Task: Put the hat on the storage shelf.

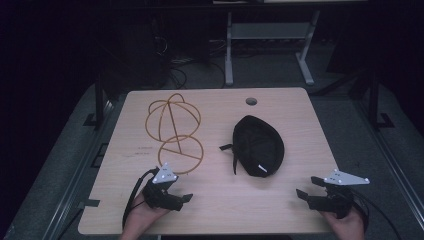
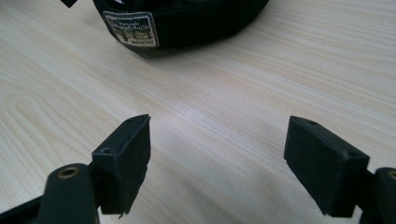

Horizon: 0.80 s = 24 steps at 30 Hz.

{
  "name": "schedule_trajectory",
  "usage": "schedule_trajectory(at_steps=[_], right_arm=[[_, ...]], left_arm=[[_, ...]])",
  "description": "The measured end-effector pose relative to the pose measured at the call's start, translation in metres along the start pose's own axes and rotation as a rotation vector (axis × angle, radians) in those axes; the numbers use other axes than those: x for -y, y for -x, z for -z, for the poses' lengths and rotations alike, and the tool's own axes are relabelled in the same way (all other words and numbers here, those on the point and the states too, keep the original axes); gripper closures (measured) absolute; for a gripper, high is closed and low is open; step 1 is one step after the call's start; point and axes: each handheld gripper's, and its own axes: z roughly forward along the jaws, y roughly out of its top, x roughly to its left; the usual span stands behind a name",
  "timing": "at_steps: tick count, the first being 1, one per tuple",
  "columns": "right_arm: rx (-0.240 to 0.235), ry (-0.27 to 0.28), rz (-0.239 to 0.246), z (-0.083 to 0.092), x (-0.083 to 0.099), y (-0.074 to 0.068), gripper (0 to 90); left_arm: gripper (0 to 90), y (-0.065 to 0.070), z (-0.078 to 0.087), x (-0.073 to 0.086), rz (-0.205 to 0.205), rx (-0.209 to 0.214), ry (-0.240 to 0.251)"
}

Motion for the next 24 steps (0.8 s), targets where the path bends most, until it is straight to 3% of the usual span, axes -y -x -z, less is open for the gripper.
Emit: schedule_trajectory(at_steps=[11, 17, 24], right_arm=[[-0.012, 0.021, 0.002, 0.001, -0.001, 0.003, 22.3], [-0.014, 0.035, -0.007, 0.004, 0.000, 0.004, 22.1], [-0.013, 0.045, -0.011, 0.006, -0.001, 0.003, 20.6]], left_arm=[[17.9, 0.007, 0.001, -0.004, -0.014, 0.006, 0.013], [18.1, 0.018, -0.001, -0.015, -0.061, 0.021, 0.007], [18.0, 0.031, -0.009, -0.040, -0.132, 0.075, -0.001]])
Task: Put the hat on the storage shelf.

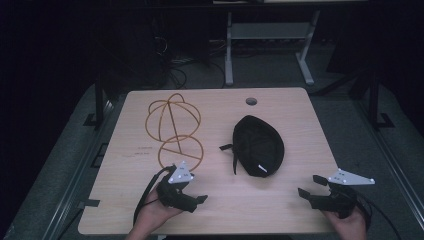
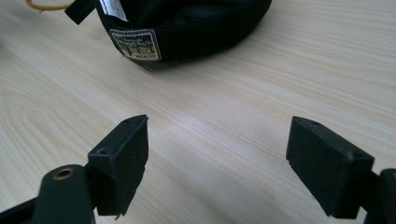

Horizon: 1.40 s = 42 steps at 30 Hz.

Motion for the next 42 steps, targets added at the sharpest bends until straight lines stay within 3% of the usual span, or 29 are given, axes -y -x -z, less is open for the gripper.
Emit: schedule_trajectory(at_steps=[3, 7, 11, 13, 19, 20, 28, 38, 42], right_arm=[[-0.001, 0.011, -0.009, 0.002, 0.000, 0.000, 20.1], [-0.015, 0.021, -0.014, 0.002, -0.001, 0.001, 19.4], [-0.014, 0.010, -0.003, 0.001, 0.000, 0.002, 19.4], [-0.018, 0.010, -0.003, 0.001, 0.000, 0.002, 19.4], [-0.024, 0.013, -0.005, 0.003, 0.001, 0.003, 19.4], [-0.026, 0.013, -0.006, 0.003, 0.001, 0.003, 19.5], [-0.035, 0.012, 0.000, 0.002, 0.001, 0.003, 19.5], [-0.039, 0.020, 0.004, 0.004, 0.002, 0.002, 19.3], [-0.040, 0.025, 0.008, 0.005, 0.002, 0.002, 19.3]], left_arm=[[18.0, 0.003, -0.005, -0.012, -0.021, 0.033, 0.003], [18.0, 0.005, -0.009, -0.023, -0.046, 0.046, 0.001], [18.0, 0.008, -0.017, -0.040, -0.097, 0.063, -0.006], [18.1, 0.009, -0.020, -0.044, -0.097, 0.066, -0.009], [18.1, 0.013, -0.036, -0.066, -0.130, 0.092, -0.014], [18.1, 0.015, -0.041, -0.075, -0.155, 0.098, -0.019], [21.7, 0.017, -0.063, -0.105, -0.212, 0.126, -0.045], [22.7, 0.016, -0.087, -0.136, -0.218, 0.154, -0.079], [22.6, 0.018, -0.101, -0.149, -0.244, 0.157, -0.104]])
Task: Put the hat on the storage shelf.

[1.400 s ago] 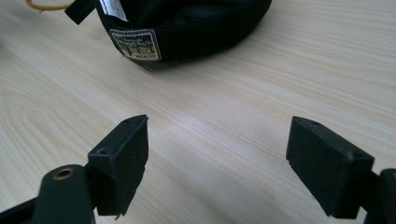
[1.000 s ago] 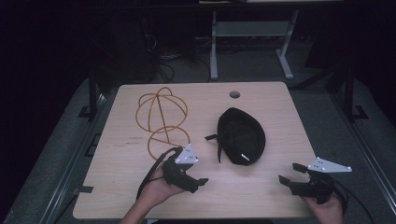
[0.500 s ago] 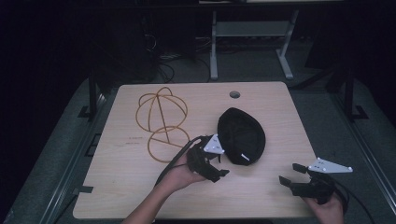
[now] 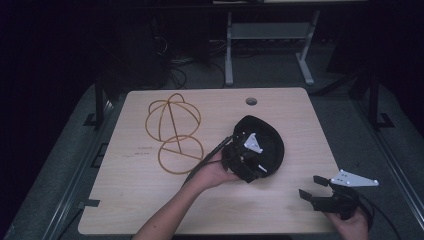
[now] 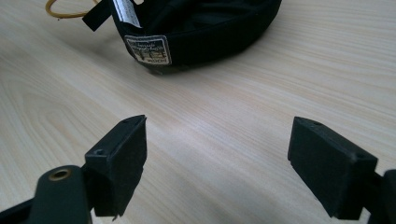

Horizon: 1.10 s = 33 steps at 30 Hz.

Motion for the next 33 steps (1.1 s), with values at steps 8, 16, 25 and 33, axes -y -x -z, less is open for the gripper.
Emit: schedule_trajectory(at_steps=[8, 16, 25, 33], right_arm=[[0.000, -0.005, 0.000, -0.001, 0.000, 0.000, 19.2], [-0.003, -0.011, 0.002, -0.002, 0.001, 0.000, 19.3], [0.005, -0.008, 0.002, 0.000, 0.003, 0.001, 19.3], [0.013, -0.009, 0.009, -0.001, 0.002, 0.000, 20.2]], left_arm=[[21.7, 0.001, -0.019, -0.008, -0.039, 0.010, -0.043], [31.2, -0.004, -0.033, -0.008, -0.060, 0.040, -0.140], [48.2, -0.003, -0.051, -0.001, -0.093, 0.055, -0.238], [74.5, -0.005, -0.046, 0.002, -0.067, 0.109, -0.178]])
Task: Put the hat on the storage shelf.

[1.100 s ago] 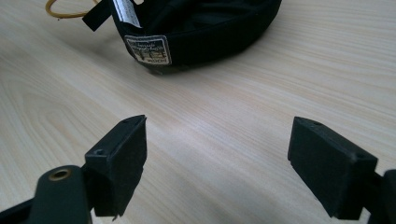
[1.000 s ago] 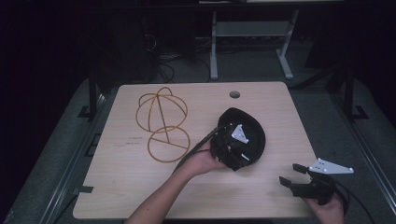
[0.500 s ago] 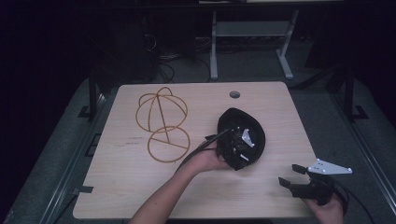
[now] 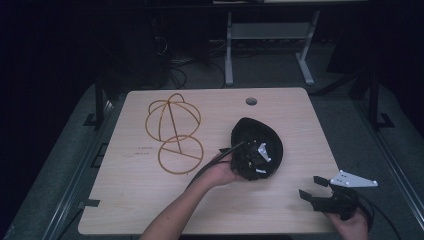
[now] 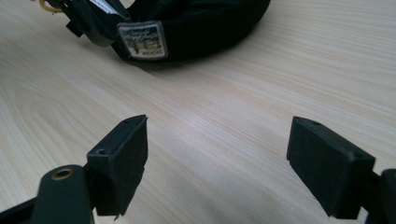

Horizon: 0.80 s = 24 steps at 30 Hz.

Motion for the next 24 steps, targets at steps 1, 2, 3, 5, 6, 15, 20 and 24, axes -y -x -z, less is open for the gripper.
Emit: schedule_trajectory(at_steps=[1, 2, 3, 5, 6, 15, 20, 24], right_arm=[[0.002, 0.004, -0.003, 0.001, 0.000, 0.000, 20.2], [0.001, 0.007, -0.005, 0.001, 0.000, 0.000, 20.2], [0.000, 0.010, -0.010, 0.002, 0.000, 0.000, 20.2], [0.005, 0.013, -0.009, 0.003, 0.001, 0.002, 20.3], [0.005, 0.013, -0.009, 0.003, 0.001, 0.002, 20.3], [-0.005, 0.029, -0.011, 0.003, -0.001, -0.001, 21.6], [-0.005, 0.050, -0.011, 0.005, -0.003, -0.004, 21.7], [-0.011, 0.052, -0.004, 0.004, -0.005, -0.006, 21.7]], left_arm=[[76.1, 0.000, 0.001, -0.002, -0.001, 0.004, 0.004], [76.7, -0.001, 0.001, -0.003, -0.002, 0.007, 0.010], [77.2, -0.002, 0.002, -0.003, 0.014, 0.016, 0.023], [77.6, -0.004, 0.006, -0.004, 0.038, 0.026, 0.051], [77.6, -0.004, 0.006, -0.004, 0.038, 0.026, 0.051], [77.9, -0.012, 0.036, -0.009, 0.123, 0.058, 0.188], [77.9, -0.012, 0.046, -0.012, 0.133, 0.061, 0.224], [77.9, -0.013, 0.058, -0.014, 0.149, 0.068, 0.263]])
